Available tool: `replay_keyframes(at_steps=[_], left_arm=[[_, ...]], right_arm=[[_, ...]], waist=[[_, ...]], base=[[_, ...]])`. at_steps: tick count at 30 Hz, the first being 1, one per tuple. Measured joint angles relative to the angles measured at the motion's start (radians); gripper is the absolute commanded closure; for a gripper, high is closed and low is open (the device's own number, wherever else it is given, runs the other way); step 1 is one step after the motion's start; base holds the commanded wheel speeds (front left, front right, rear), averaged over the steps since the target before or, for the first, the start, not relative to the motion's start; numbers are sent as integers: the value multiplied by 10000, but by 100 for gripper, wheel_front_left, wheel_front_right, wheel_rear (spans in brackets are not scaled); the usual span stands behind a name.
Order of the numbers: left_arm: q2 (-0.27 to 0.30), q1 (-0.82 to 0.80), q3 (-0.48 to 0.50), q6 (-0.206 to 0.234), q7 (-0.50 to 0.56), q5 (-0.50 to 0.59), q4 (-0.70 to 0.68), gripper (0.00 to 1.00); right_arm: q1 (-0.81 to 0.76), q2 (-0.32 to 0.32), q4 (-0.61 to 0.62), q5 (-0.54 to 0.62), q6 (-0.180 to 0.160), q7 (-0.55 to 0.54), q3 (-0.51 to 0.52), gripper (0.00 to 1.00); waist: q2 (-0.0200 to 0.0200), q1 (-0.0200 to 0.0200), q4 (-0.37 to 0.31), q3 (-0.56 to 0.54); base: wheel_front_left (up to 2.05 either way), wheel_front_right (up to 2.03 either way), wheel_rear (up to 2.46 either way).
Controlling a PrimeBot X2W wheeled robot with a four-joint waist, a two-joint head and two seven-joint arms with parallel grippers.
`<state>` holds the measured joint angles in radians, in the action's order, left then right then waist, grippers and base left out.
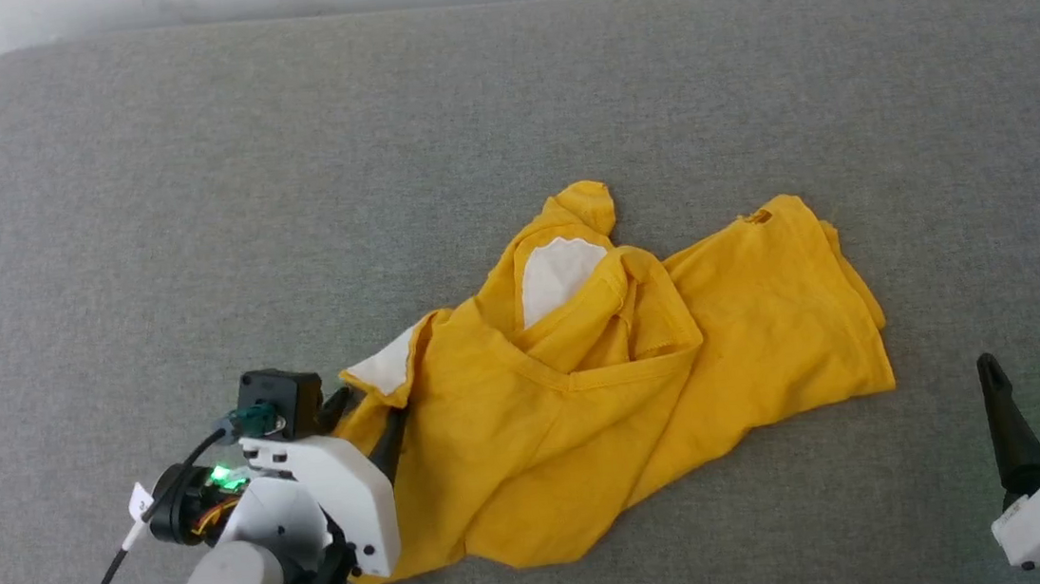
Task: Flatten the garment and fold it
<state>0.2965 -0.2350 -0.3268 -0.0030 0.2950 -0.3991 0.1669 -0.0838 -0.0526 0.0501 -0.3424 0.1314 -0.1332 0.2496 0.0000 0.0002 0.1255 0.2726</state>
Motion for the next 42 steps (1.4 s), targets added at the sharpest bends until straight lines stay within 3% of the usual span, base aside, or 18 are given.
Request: replay_keyframes(at_steps=[6, 11, 13, 14, 20, 25, 28, 35, 36, 38, 39, 40, 42], left_arm=[[-105, -267, 217, -10, -915, 4, 311, 100], [-90, -414, 640, 336, -1668, 19, -276, 100], [-96, -430, 1085, 997, -2144, 219, -1367, 100], [-96, -430, 1085, 997, -2144, 219, -1367, 100], [-117, 97, 1868, 2406, -2936, 857, -3498, 100], [-619, 1621, 2240, 3400, -3415, 1009, -4075, 100], [-965, 2557, 2222, 3561, -3682, 844, -3891, 100], [-1626, 3811, 1722, 3453, -3954, 284, -3097, 100], [-1680, 3884, 1599, 3363, -3873, 215, -2995, 93], [-1741, 3924, 1411, 3193, -3747, 56, -2800, 61], [-1776, 3917, 1402, 3126, -3745, -63, -2759, 17], [-1808, 3900, 1407, 3062, -3751, -198, -2754, 0], [-1944, 3763, 1440, 2859, -3906, -575, -2813, 0]], right_arm=[[-9, 0, -42, 0, 0, 4, 19, 0], [-40, 2, -84, 0, 0, 2, -15, 0], [-44, 2, -102, 0, 0, 2, -48, 0], [-44, 2, -102, 0, 0, 2, -48, 0], [-60, 2, -104, 0, 0, 4, -178, 0], [-66, 2, -155, -4, 0, 15, -219, 0], [-57, 4, -203, -4, 0, 15, -242, 0], [-41, 2, -249, -2, 0, 15, -155, 0], [-40, 2, -249, 2, 0, 13, -138, 0], [-40, -2, -255, 15, 0, -4, -117, 0], [-37, 0, -249, 17, 0, -52, -130, 0], [-36, 2, -251, 17, 0, -73, -140, 0], [-34, 0, -255, 17, 0, -73, -146, 0]], waist=[[0, -2, 8, -143], [0, -1, 93, -282], [0, -2, 161, -390], [0, -2, 161, -390], [0, -2, 238, -417], [0, -2, 209, -280], [0, -2, 163, -218], [0, -3, 172, -175], [0, -2, 193, -174], [0, -2, 244, -166], [0, -2, 267, -160], [0, -2, 289, -151], [0, -2, 324, -136]], base=[[0, 0, 0], [0, 0, 0], [0, 0, 0], [0, 0, 0], [0, 0, 0], [0, 0, 0], [0, 0, 0], [0, 0, 0], [0, 0, 0], [0, 0, 0], [0, 0, 0], [0, 0, 0], [0, 0, 0]])
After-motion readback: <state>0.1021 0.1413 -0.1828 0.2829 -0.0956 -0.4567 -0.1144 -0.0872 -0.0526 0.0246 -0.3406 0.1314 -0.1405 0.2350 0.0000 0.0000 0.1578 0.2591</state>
